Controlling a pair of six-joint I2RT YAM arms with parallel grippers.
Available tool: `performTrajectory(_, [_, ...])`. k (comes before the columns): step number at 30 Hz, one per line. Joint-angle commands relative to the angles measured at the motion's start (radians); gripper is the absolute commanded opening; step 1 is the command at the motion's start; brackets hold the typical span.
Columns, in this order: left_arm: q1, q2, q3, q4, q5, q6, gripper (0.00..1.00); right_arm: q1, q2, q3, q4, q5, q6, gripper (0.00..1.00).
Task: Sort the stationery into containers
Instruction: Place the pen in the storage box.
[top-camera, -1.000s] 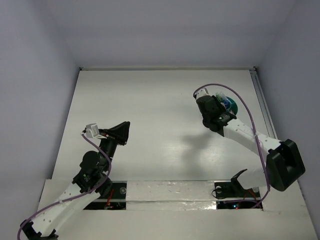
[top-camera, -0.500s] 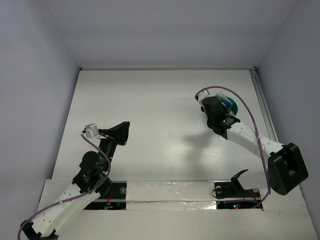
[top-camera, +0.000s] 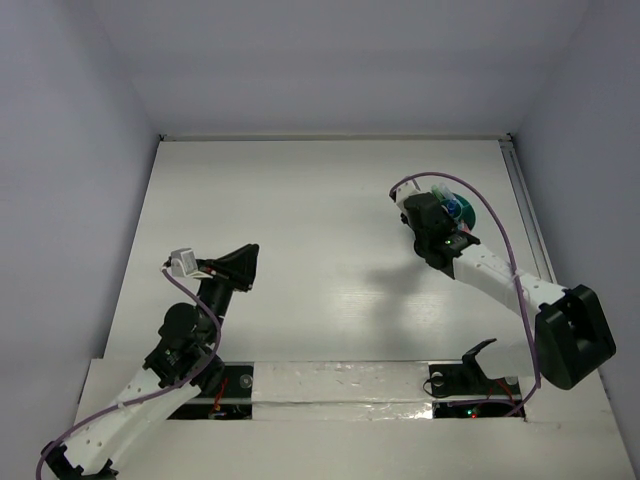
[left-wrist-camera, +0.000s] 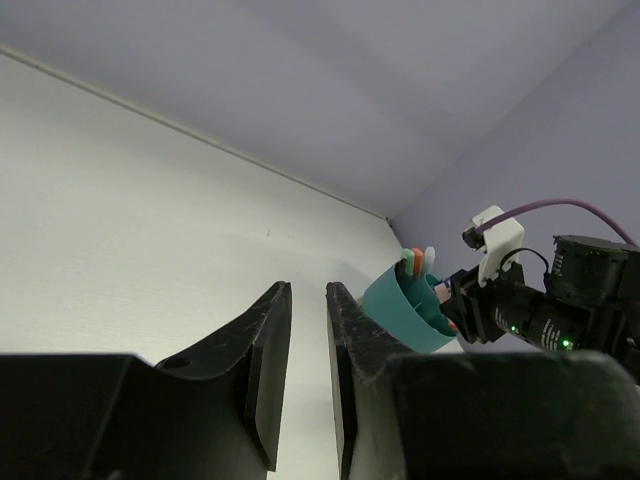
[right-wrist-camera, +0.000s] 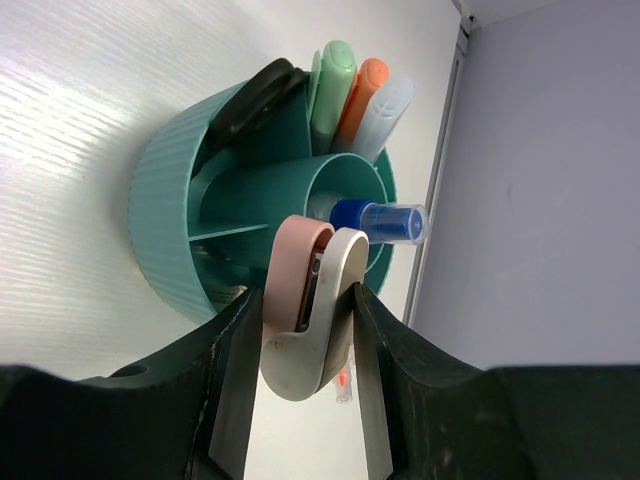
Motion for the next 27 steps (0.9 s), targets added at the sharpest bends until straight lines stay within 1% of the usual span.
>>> performTrajectory(1, [-0.007, -0.031, -0.002, 0.024, -0.009, 0.002, 0.18, -0.004, 0.005, 0.007, 0.004, -0.007, 0.029, 0.21])
performTrajectory(5, [-0.007, -0.037, -0.002, 0.021, -0.01, 0.002, 0.18, -0.004, 0.011, 0.007, -0.011, 0.002, 0.048, 0.21])
performTrajectory(10, [-0.007, -0.031, -0.001, 0.022, -0.006, 0.0, 0.18, -0.004, 0.023, 0.016, -0.022, 0.03, 0.049, 0.25])
performTrajectory(12, [-0.007, -0.031, -0.002, 0.024, -0.006, 0.0, 0.18, -0.004, 0.029, 0.023, -0.034, 0.036, 0.054, 0.42])
performTrajectory(13, [-0.007, -0.033, -0.002, 0.024, -0.006, 0.0, 0.18, -0.004, 0.034, 0.027, -0.04, 0.038, 0.058, 0.46])
performTrajectory(16, [-0.007, -0.028, -0.002, 0.024, -0.006, 0.0, 0.18, -0.004, 0.039, 0.047, -0.07, 0.039, 0.078, 0.47])
performTrajectory(17, [-0.007, -0.025, -0.002, 0.024, -0.006, 0.002, 0.18, -0.004, 0.045, 0.052, -0.076, 0.048, 0.08, 0.51])
performTrajectory(19, [-0.007, -0.022, -0.002, 0.027, -0.003, 0.0, 0.18, -0.004, 0.054, 0.059, -0.091, 0.061, 0.091, 0.55])
performTrajectory(22, [-0.007, -0.016, -0.001, 0.028, -0.003, 0.002, 0.18, -0.004, 0.065, 0.073, -0.116, 0.062, 0.117, 0.58])
performTrajectory(27, [-0.007, -0.016, -0.002, 0.031, 0.0, 0.002, 0.18, -0.004, 0.051, 0.086, -0.151, 0.05, 0.166, 0.68])
